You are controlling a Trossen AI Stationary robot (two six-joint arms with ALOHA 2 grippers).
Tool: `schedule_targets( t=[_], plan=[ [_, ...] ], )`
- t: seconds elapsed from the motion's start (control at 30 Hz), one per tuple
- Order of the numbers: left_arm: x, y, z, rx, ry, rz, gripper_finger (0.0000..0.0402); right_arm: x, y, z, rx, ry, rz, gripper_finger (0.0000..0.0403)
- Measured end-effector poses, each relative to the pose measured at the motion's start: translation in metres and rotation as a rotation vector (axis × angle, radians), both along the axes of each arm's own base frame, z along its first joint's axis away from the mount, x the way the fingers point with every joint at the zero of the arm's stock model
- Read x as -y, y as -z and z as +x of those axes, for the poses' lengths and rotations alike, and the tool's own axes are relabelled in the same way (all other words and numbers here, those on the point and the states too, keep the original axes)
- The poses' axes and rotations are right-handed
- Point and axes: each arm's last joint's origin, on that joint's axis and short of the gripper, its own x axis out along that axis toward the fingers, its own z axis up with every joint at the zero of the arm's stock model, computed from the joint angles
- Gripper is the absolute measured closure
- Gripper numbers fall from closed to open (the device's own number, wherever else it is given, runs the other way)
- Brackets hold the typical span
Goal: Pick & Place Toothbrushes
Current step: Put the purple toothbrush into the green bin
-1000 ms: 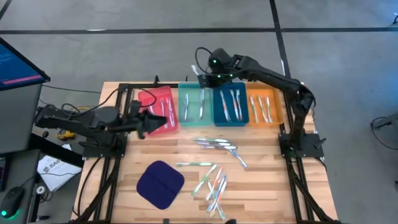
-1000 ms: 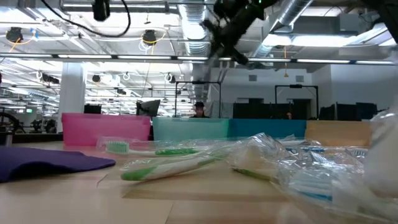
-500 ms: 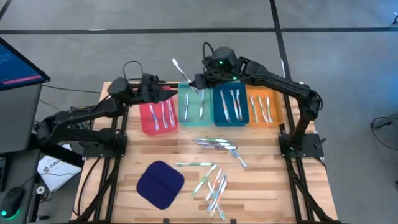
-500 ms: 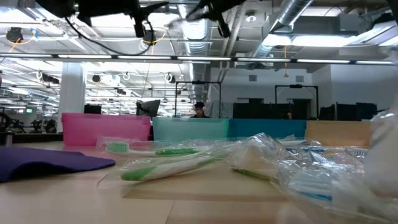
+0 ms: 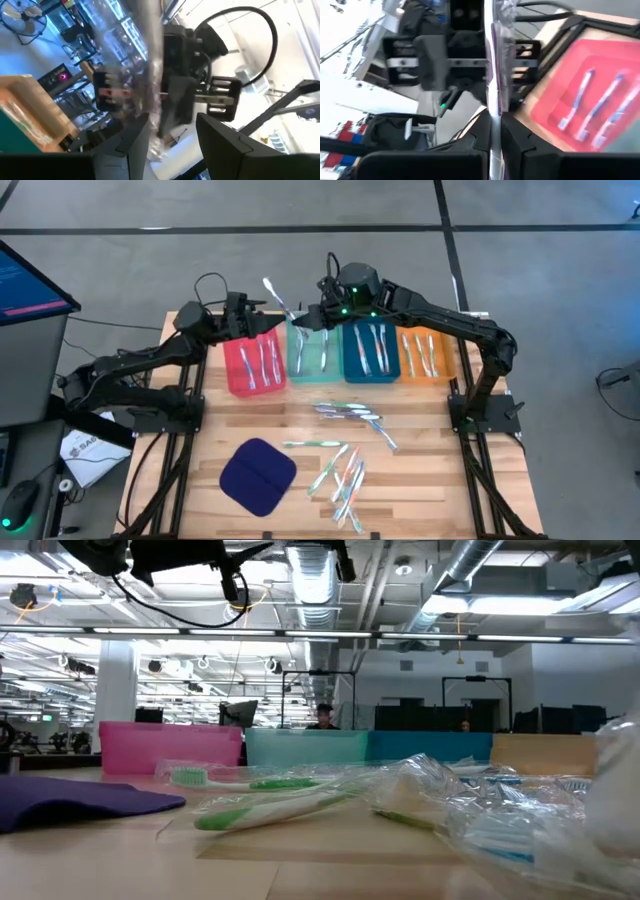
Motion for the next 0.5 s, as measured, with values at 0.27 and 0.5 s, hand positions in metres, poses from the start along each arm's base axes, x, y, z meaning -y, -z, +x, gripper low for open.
schedule_targets(
  t=[0.27, 0.5],
  plan=[
    [0.000, 0.002, 0.000, -0.031, 0.031, -0.024, 0.0243, -0.012, -0.011, -0.004, 0.043, -0.019, 0.009, 0.0389],
    [0.000, 0.000, -0.002, -0.017, -0.002, 0.008, 0.0243, -0.019, -0.009, -0.003, 0.020, -0.025, 0.016, 0.0389]
  ],
)
